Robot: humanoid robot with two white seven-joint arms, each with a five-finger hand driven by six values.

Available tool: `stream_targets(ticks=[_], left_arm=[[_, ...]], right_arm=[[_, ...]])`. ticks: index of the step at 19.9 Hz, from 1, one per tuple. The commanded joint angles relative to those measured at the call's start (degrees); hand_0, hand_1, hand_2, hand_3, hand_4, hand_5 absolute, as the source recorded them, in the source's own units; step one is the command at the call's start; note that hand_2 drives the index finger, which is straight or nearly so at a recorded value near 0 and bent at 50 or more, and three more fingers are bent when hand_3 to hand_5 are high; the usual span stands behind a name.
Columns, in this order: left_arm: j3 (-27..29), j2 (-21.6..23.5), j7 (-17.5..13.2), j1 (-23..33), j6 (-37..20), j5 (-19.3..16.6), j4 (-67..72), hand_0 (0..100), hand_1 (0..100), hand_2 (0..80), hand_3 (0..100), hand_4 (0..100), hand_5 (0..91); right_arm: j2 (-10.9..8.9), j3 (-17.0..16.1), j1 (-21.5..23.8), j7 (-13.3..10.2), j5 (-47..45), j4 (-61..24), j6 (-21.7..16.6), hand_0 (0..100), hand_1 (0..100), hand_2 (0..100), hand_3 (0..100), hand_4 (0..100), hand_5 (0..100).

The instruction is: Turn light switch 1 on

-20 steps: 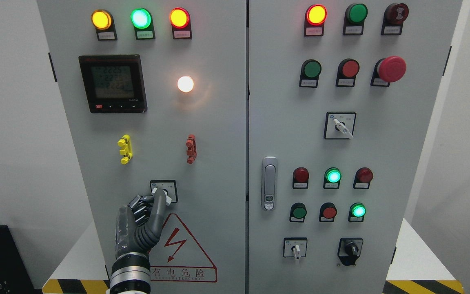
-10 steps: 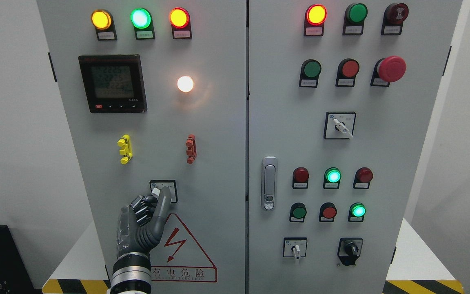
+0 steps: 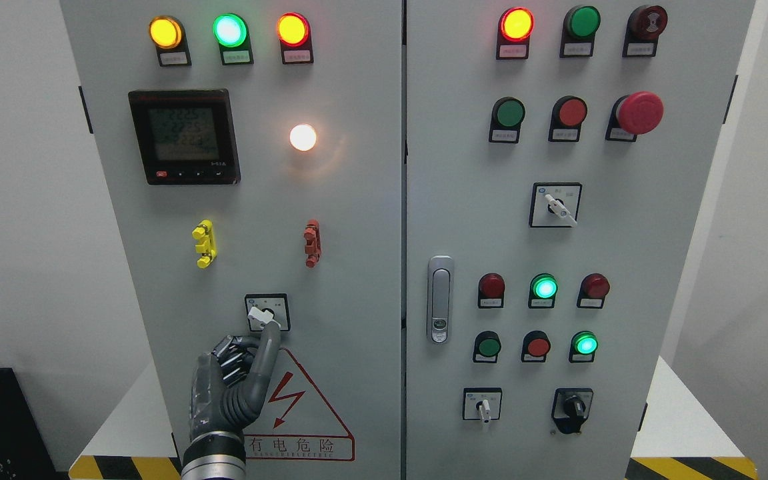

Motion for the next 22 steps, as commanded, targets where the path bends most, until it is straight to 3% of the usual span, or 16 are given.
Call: stream_targets(ticks=[1,4,7,10,12,14,16,17,18,20,21,22], left_arm=[[0.57,1.39,-1.52,9.19,-9.37,-0.14,-1.18,9,40,59.2,100,96,87.7],[2.14,2.53,-2.48,17.62,-19.38,0.03,-0.74,8,37,58.2,99,97,87.5],[5.75,4.81,-9.15,28.69,-33.87,0.29,3.55,7,35,56.7,99,99,86.9],[8.82,7.44,-11.44,34.25,-49.52,2.14,16.79,8,30,48.1,95,99,85.9],[10.06,8.50,-13.12,35.93,-57.18,2.23,28.47,9,28,40.6,86,97,82.1],[10.59,8.60,-15.04,36.02,-64.39,2.05,43.04,9,25,32.2,77,91,69.0],[10.76,8.68,-18.99,36.11,-69.15,2.14,55.80,9,23,24.8,66,81,57.1],[10.77,8.68,-21.36,36.20,-70.73,2.23,62.22,9,22,20.0,55,73,44.6],[10.68,8.68,-23.38,36.11,-72.49,2.23,69.33,9,21,13.3,42,58,22.1],[10.59,8.68,-26.64,35.59,-76.36,2.23,83.22,9,20,3.7,26,39,0.0],[10.33,8.68,-27.44,35.41,-78.03,2.23,89.20,9,19,0.0,17,31,0.0],[10.06,8.60,-27.71,35.32,-79.61,2.05,94.31,9,18,0.0,16,29,0.0]], right_arm=[[0.00,0.00,0.00,-0.03,0.00,0.00,-0.03,31,0,0,0,0,0],[0.00,0.00,0.01,-0.03,0.00,0.00,-0.03,31,0,0,0,0,0],[0.00,0.00,0.01,-0.03,0.00,0.00,-0.03,31,0,0,0,0,0],[0.00,0.00,0.01,-0.03,0.00,0.00,-0.03,31,0,0,0,0,0],[0.00,0.00,0.01,-0.03,0.00,0.00,-0.03,31,0,0,0,0,0],[0.00,0.00,0.01,-0.03,0.00,0.00,-0.03,31,0,0,0,0,0],[0.00,0.00,0.01,-0.03,0.00,0.00,-0.03,31,0,0,0,0,0],[0.00,0.00,0.01,-0.03,0.00,0.00,-0.03,31,0,0,0,0,0],[0.00,0.00,0.01,-0.03,0.00,0.00,-0.03,31,0,0,0,0,0],[0.00,0.00,0.01,-0.03,0.00,0.00,-0.03,31,0,0,0,0,0],[0.00,0.00,-0.08,-0.03,0.00,0.00,-0.03,31,0,0,0,0,0],[0.00,0.00,0.00,-0.03,0.00,0.00,-0.03,31,0,0,0,0,0]])
